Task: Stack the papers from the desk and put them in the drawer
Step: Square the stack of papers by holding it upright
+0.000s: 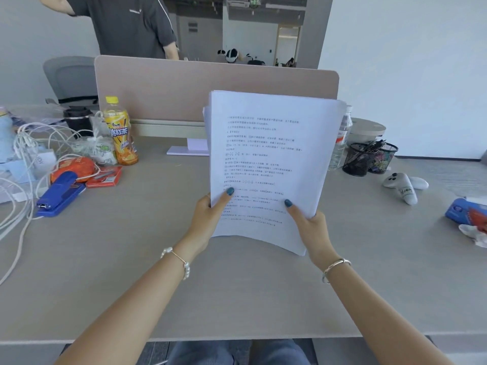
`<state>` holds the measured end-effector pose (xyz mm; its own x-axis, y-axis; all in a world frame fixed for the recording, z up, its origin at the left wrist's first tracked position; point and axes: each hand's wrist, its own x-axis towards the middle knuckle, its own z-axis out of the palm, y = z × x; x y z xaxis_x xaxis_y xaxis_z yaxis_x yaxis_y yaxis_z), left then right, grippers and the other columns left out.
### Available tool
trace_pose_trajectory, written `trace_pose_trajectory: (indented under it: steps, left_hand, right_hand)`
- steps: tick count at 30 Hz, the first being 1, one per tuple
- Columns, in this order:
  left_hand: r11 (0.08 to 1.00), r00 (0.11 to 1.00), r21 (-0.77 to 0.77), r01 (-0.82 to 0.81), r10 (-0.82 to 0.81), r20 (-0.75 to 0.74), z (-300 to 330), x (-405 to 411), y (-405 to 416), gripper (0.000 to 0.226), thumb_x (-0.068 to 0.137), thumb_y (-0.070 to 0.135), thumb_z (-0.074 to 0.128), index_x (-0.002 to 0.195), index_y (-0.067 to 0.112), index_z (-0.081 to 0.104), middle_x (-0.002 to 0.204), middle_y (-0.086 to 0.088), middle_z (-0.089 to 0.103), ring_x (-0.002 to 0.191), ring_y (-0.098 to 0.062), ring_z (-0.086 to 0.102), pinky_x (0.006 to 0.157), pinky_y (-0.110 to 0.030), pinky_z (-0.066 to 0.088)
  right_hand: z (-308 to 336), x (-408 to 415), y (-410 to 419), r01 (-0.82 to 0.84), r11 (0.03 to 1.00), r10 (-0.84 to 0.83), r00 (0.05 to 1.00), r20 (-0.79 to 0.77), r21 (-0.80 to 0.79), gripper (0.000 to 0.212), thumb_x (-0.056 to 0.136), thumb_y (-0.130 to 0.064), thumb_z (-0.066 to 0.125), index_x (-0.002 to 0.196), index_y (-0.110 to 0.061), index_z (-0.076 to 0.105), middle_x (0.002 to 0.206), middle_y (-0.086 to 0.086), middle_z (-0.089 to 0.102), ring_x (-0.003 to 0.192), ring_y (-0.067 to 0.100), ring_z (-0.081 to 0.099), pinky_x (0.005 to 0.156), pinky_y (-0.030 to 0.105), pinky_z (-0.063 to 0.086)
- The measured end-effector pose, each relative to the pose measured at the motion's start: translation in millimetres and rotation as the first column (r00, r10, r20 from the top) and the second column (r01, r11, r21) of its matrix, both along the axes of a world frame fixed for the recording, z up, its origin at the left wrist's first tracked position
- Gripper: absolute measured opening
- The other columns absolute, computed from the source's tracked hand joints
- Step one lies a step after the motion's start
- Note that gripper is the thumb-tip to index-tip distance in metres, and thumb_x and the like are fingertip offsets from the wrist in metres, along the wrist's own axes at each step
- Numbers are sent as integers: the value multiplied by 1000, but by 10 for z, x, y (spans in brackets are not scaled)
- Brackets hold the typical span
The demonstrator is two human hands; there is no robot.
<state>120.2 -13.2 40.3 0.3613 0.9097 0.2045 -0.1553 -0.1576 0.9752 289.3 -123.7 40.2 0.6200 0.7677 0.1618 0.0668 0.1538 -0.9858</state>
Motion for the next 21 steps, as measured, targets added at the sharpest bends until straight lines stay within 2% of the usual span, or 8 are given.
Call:
trace_pose_trajectory:
  steps: [1,3,5,7,10,13,16,21]
  left_hand:
    - [1000,1000,-10,-12,12,-15,-49,-6,-8,12,84,36,62,87,27,69,82,17,74,87,-7,69,74,-24,56]
    - [998,998,0,-55,55,15,-53,-6,-22,8,83,31,64,78,25,67,65,21,70,68,4,65,61,-13,50]
    - [997,997,39,-73,72,42,25,5,-9,8,82,27,66,76,22,67,64,18,68,60,6,61,57,-12,48]
    - [997,998,64,-33,30,53,97,-11,17,4,81,24,68,84,21,69,78,10,71,69,0,66,63,-18,53]
    - [998,998,41,46,-47,28,59,-25,59,22,78,17,71,100,13,68,96,5,73,84,-8,70,70,-25,55]
    - [994,995,-46,98,-97,26,-49,-21,70,22,78,15,71,100,14,69,99,1,74,93,-19,70,80,-33,56]
    - [992,995,-81,94,-96,-18,-79,2,46,11,80,23,68,91,24,70,92,7,74,92,-19,69,80,-33,56]
    - [993,993,-32,109,-110,-33,-1,90,-98,12,81,27,67,93,25,68,94,7,72,92,-16,67,83,-34,55]
  right_hand:
    - [-53,-20,-9,1,1000,-1,1000,-1,-6,3,83,-29,66,84,-31,64,86,-11,69,82,12,67,73,30,55]
    - [-86,-40,-16,9,1000,-9,1000,4,8,5,84,-29,65,88,-31,64,91,-11,70,87,13,67,77,34,55]
    - [-43,-26,-9,27,999,-28,999,27,44,11,85,-29,64,95,-26,64,95,-10,70,89,13,67,77,32,56]
    - [7,-6,-8,19,996,-23,998,50,83,11,85,-27,63,96,-28,63,94,-14,69,85,5,67,72,24,56]
    - [-55,16,-24,-22,997,15,996,86,72,12,86,-23,63,96,-31,61,95,-14,69,86,0,67,69,17,56]
    - [-149,24,-55,-37,999,33,994,103,33,25,86,-26,62,111,-27,59,106,-12,67,101,7,64,77,21,55]
    - [-151,21,-82,-58,998,55,991,125,22,29,87,-26,61,116,-27,56,113,-11,65,107,8,62,86,28,52]
    - [-36,85,-257,-36,999,34,989,147,11,18,91,-27,56,107,-34,59,110,-8,67,105,13,64,93,44,52]
